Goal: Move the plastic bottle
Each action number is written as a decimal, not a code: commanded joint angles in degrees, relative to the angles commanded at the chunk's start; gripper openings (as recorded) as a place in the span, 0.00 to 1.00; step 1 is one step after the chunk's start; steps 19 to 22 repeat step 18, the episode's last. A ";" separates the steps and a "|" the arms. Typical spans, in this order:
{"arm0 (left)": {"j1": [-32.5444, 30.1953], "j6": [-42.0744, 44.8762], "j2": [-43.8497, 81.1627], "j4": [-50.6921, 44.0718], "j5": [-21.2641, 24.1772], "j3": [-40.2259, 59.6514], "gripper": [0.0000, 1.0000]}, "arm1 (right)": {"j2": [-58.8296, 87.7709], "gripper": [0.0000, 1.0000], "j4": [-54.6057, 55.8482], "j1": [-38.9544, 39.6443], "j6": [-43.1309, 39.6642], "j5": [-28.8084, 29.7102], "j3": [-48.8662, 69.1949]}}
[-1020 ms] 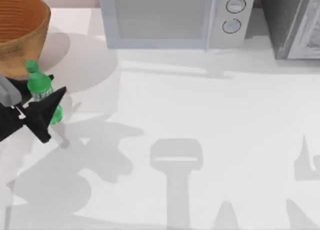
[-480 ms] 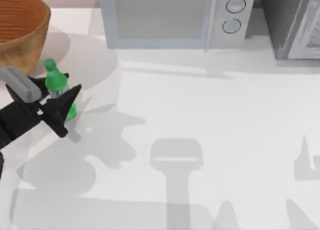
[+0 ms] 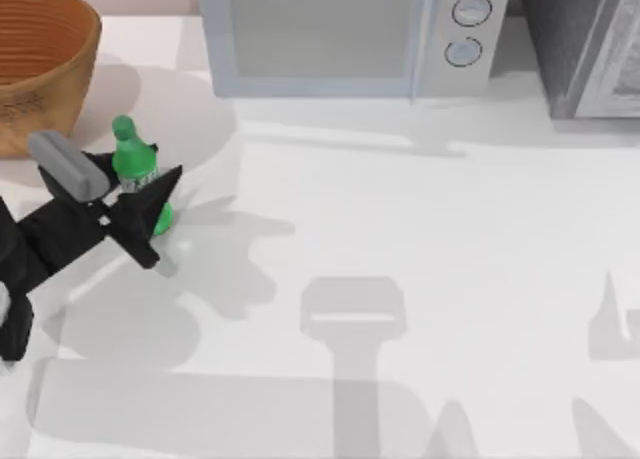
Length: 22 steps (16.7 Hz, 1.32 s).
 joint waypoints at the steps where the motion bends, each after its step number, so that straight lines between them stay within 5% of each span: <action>1: 0.00 0.00 0.00 0.00 0.00 0.00 0.15 | 0.00 1.00 0.00 0.00 0.00 0.00 0.00; 12: 0.00 0.00 0.00 0.00 0.00 0.00 0.98 | 0.00 1.00 0.00 0.00 0.00 0.00 0.00; 22: 0.00 0.00 0.00 0.00 0.00 0.00 1.00 | 0.00 1.00 0.00 0.00 0.00 0.00 0.00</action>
